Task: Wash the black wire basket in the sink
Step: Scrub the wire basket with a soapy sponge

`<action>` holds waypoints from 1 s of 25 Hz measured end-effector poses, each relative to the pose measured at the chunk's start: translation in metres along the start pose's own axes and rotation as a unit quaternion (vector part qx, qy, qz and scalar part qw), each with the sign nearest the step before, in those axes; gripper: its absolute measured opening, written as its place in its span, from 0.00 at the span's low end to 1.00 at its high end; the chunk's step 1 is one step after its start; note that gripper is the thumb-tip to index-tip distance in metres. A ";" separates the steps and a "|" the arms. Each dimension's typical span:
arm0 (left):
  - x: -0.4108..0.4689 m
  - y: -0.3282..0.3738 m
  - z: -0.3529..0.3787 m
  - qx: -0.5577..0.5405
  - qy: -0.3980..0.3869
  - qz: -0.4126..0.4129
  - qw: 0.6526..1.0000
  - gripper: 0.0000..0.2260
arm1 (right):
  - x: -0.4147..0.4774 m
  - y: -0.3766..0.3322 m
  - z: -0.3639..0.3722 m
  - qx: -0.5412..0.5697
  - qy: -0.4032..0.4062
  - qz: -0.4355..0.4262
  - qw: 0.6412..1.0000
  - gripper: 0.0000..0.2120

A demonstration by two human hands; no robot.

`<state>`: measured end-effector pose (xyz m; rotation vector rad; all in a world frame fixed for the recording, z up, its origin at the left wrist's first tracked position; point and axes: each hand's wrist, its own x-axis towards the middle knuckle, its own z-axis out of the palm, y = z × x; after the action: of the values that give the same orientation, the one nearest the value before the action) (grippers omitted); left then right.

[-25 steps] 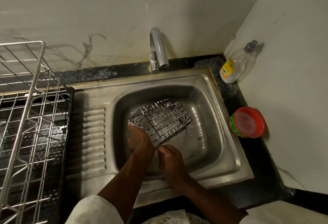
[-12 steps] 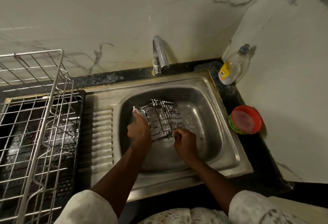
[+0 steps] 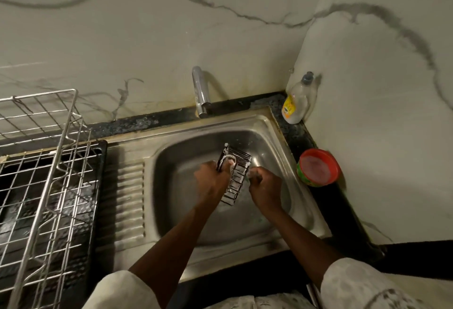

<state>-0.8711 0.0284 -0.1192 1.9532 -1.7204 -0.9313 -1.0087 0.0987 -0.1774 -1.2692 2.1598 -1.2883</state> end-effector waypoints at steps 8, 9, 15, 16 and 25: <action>-0.008 0.031 0.050 -0.177 -0.089 -0.073 0.977 0.17 | 0.015 0.004 -0.015 -0.084 0.008 -0.058 0.995 0.32; -0.012 0.036 0.048 -0.156 -0.088 -0.077 0.981 0.16 | 0.020 0.007 -0.011 -0.138 -0.015 -0.068 0.988 0.27; -0.001 0.044 0.057 -0.052 -0.085 -0.040 0.994 0.08 | 0.038 0.020 0.010 -0.232 -0.135 0.034 0.963 0.08; 0.005 0.044 0.063 -0.037 -0.086 -0.028 0.995 0.09 | 0.041 0.021 0.007 -0.251 -0.132 0.033 0.958 0.07; 0.030 0.024 0.130 -0.128 -0.212 -0.092 0.965 0.03 | 0.035 0.013 -0.026 -0.144 -0.059 0.104 0.982 0.10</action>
<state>-0.9765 0.0135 -0.2026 1.8565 -1.5385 -1.6499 -1.0521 0.0869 -0.1686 -1.1492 2.3792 -0.8195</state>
